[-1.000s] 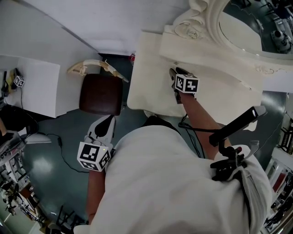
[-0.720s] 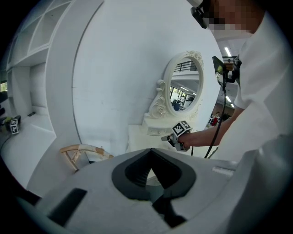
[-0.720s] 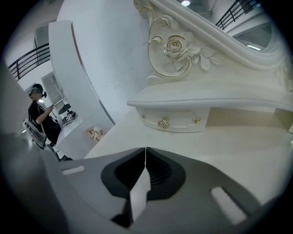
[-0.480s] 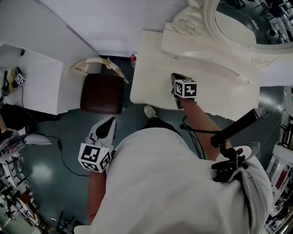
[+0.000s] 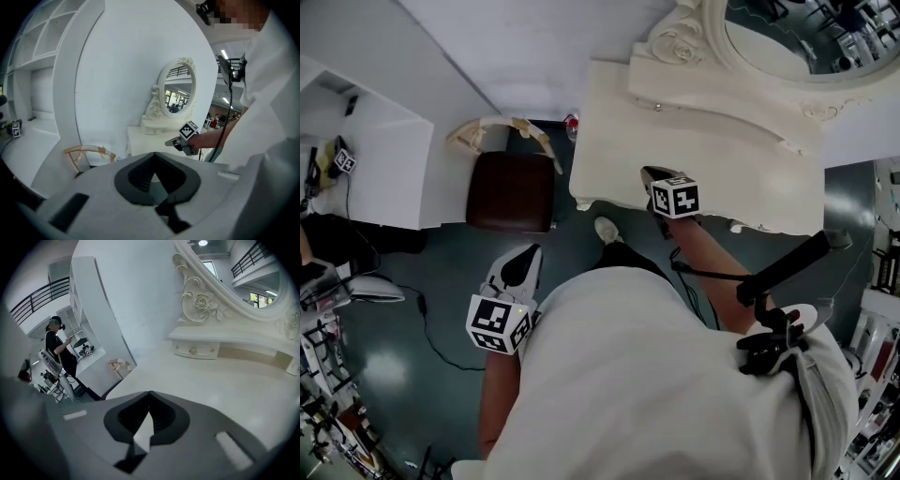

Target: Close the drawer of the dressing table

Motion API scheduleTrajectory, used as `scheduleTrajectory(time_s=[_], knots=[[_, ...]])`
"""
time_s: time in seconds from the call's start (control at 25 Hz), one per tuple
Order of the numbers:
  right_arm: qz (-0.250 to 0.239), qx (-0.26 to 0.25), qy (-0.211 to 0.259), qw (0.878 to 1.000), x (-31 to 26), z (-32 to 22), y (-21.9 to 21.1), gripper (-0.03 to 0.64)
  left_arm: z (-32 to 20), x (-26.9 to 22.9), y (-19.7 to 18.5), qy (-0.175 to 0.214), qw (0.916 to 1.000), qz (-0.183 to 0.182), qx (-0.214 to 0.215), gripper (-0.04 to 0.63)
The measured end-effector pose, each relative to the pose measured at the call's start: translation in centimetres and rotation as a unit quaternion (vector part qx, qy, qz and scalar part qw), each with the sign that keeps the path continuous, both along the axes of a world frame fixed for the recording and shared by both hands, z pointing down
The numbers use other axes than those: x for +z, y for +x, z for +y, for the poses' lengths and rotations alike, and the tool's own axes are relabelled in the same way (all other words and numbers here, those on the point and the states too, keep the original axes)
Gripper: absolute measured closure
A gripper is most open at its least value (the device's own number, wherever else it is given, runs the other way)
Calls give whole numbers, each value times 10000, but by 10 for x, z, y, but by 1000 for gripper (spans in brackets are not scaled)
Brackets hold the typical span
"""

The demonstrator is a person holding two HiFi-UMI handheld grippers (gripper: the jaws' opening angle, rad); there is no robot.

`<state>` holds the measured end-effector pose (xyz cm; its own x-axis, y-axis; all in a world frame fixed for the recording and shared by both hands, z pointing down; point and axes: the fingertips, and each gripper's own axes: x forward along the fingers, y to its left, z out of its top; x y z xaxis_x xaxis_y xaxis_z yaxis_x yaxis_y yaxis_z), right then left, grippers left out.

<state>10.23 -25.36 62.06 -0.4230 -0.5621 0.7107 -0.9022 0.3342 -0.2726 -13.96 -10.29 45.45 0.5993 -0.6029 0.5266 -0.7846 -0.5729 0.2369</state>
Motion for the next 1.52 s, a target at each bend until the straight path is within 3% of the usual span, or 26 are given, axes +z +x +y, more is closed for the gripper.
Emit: scheduleTrajectory(time_s=[0.52,0.92,1.52], knots=[[67,-543,383,9978,-40,104,-47,617,83,5,-16,174,9994,-115,292,594],[88,-856,664,9941,-61,178,-71,617,145,13,-19,178,9991,56,390,594],[234,-1149,871,9893,-75,235,-83,617,188,21,-16,203,9985,153,495,594]])
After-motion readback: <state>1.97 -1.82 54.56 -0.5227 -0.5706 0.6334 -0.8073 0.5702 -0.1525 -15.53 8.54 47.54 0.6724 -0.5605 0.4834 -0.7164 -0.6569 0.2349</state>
